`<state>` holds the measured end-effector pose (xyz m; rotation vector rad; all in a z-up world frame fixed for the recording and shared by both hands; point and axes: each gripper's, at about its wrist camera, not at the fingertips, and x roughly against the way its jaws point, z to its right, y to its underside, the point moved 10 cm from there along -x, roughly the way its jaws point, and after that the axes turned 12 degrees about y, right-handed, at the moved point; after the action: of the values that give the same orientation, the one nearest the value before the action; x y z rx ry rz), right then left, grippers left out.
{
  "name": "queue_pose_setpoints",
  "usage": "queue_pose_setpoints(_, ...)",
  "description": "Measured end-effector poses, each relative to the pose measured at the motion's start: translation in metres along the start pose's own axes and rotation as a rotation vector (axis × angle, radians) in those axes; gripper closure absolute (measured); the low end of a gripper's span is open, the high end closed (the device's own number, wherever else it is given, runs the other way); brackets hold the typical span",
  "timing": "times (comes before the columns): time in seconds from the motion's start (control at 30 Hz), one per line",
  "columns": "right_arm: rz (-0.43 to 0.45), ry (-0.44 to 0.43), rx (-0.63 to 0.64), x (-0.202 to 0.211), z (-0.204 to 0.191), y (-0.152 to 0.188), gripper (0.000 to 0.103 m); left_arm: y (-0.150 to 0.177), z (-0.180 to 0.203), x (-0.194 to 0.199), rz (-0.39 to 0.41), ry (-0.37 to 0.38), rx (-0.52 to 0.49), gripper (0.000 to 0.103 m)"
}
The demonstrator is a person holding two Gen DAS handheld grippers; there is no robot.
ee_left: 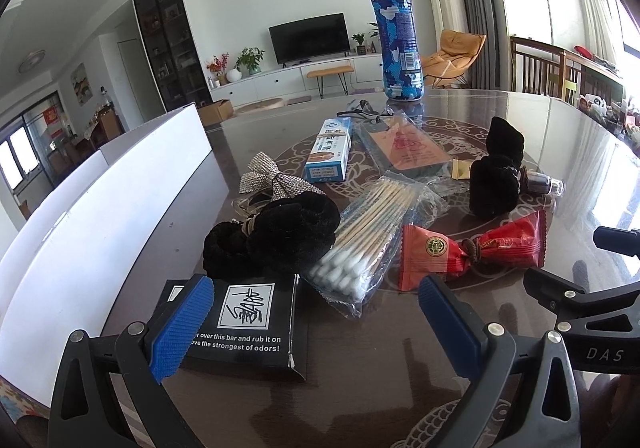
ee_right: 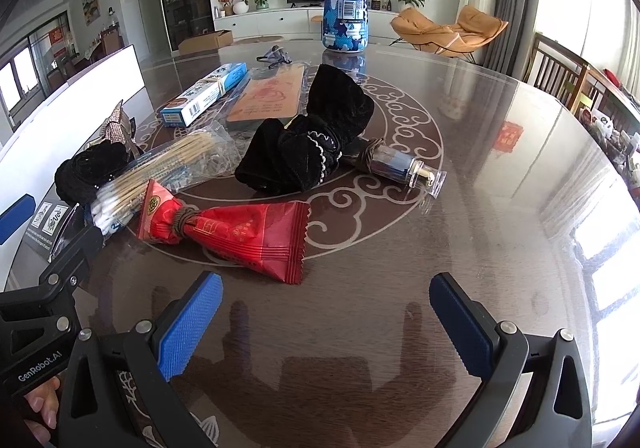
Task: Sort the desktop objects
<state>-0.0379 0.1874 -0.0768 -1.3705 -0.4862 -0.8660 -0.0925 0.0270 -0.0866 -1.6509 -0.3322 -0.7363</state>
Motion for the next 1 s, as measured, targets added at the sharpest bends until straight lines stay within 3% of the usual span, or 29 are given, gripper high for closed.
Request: queue_pose_setpoints(1.0, -0.015, 0.006, 0.004, -0.0043, 0.0006, 0.002, 0.0, -0.0003, 0.0034, 0.0046, 0.009, -0.014, -0.024, 0.0)
